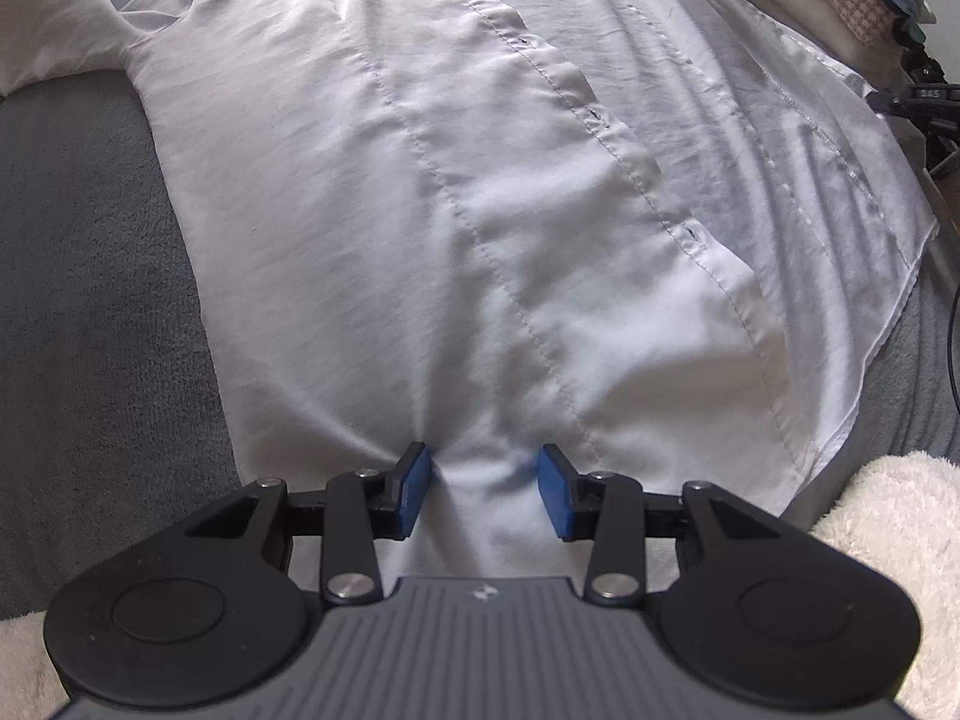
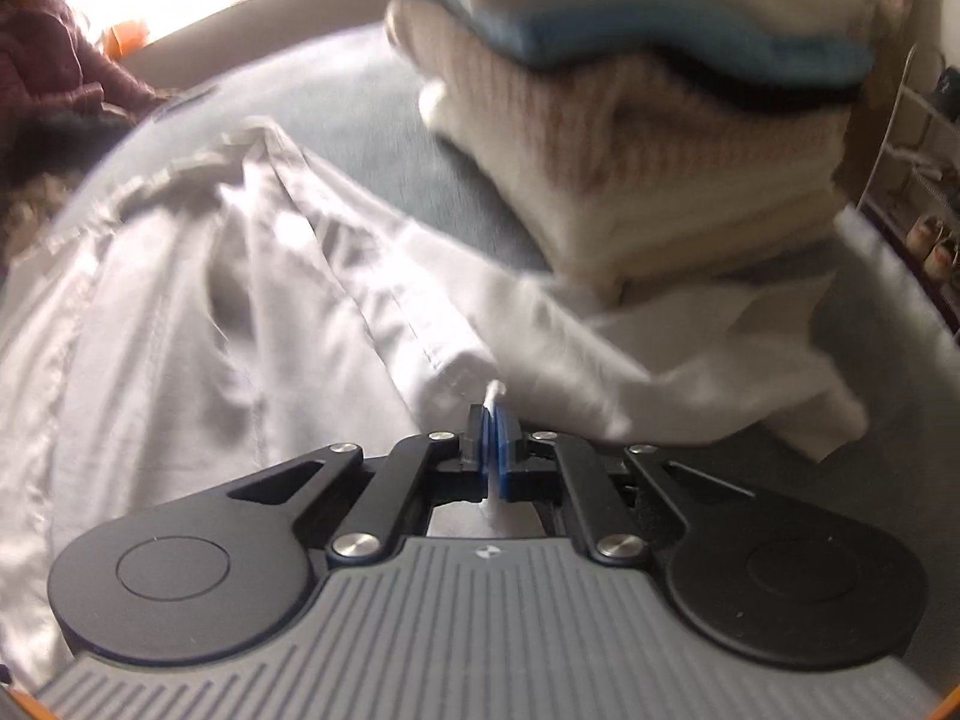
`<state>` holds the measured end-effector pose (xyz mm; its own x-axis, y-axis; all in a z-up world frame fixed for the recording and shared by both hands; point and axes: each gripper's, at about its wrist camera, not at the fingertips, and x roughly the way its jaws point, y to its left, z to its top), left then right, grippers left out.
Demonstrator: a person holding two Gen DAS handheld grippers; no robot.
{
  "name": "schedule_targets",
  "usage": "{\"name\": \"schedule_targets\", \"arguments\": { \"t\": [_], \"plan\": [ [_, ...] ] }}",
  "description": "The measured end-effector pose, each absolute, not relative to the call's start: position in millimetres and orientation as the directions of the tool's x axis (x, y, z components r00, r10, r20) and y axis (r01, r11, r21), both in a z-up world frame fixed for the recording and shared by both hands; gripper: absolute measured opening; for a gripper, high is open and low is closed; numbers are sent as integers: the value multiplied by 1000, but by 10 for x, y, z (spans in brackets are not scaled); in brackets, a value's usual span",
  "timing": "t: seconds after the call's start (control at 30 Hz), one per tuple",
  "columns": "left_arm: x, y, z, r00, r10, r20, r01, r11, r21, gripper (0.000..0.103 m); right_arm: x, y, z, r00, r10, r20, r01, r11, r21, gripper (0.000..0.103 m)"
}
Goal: Fold clothes
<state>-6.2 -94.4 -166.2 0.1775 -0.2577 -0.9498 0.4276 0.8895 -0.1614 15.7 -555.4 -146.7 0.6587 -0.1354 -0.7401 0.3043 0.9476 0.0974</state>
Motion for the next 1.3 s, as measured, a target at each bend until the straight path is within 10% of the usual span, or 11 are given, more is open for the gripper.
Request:
{"name": "schedule_targets", "arguments": {
  "t": [0.5, 0.8, 1.3],
  "plan": [
    [-80, -764, -1764, 188, -382, -905, 395, 873, -286, 41, 120, -3284, -953, 616, 228, -754, -305, 952, 39, 1],
    [-68, -599, -1797, 188, -469, -863, 365, 849, -382, 43, 121, -2604, -1394, 356, 290, -888, -307, 934, 182, 8],
    [-112, -570, -1839, 214, -506, -836, 380, 831, -406, 44, 244, -2506, -4, 594, 613, -520, -199, 739, 643, 23]
  ]
}}
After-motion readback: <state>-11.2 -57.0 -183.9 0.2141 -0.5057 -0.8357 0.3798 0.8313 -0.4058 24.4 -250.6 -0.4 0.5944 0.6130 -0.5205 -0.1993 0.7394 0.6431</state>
